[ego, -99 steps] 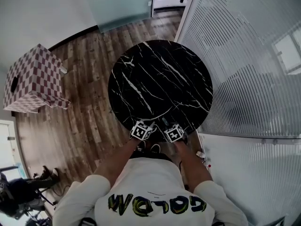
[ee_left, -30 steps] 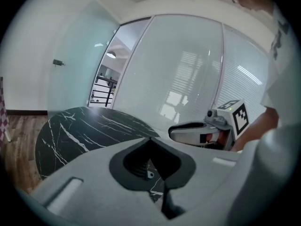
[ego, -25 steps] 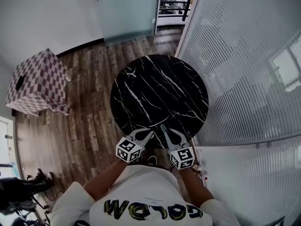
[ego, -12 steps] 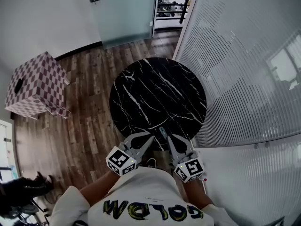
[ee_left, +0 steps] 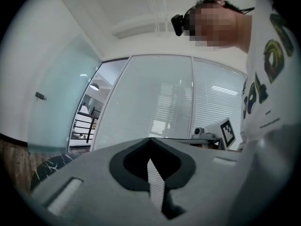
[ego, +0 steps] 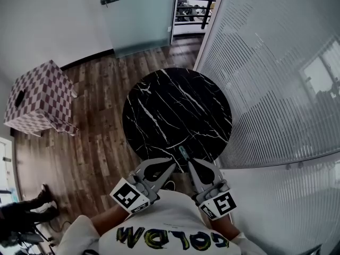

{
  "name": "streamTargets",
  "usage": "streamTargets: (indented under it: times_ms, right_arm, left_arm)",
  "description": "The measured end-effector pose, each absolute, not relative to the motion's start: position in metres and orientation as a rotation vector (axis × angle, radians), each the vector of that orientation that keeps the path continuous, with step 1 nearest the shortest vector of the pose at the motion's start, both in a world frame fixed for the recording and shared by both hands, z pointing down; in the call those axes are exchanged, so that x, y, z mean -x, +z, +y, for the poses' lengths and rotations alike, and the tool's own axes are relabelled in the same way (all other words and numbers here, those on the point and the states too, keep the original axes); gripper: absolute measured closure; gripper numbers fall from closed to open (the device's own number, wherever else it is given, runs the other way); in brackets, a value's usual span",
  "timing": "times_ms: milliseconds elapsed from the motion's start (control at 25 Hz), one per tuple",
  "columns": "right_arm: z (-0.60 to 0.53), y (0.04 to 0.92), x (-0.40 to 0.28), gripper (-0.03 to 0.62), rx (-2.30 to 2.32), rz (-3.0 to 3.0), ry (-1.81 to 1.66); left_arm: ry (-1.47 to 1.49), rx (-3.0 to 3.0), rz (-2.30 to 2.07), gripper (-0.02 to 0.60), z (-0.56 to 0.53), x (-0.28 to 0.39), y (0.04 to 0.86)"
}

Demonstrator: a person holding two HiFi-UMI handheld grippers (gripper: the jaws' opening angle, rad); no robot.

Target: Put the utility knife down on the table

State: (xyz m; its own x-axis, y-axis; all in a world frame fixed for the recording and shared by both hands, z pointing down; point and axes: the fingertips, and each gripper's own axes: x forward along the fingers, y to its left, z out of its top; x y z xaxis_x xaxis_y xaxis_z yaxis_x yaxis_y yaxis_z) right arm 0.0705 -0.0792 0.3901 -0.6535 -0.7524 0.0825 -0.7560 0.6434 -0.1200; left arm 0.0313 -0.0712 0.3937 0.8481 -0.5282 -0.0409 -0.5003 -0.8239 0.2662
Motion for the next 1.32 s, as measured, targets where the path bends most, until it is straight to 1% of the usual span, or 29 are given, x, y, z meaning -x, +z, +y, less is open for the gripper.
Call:
streamTargets:
  times_ms: [240, 440, 600, 1320]
  right_arm:
    - [-0.072, 0.360, -0.062, 0.592, -1.288, -2.872, 0.190]
    - [-0.067, 0.343, -0.058, 0.592, -1.302, -2.885, 0.162]
    - [-0.068, 0.342, -0.059, 0.592, -1.314, -2.888, 0.116]
    - [-0.075, 0.343, -0.061, 0.592, -1.330, -2.881, 0.142]
  left_arm:
    - [-0.219, -2.849, -0.765, 0.581, -0.065, -0.033, 0.358]
    - [-0.266, -2.852, -0.758, 0.581, -0.065, -0.032, 0.344]
    - [-0.266, -2.858, -0.761, 0.581, -0.066, -0.031, 0.344]
    - [-0.254, -2.846, -0.773, 0.581, -0.074, -0.034, 0.350]
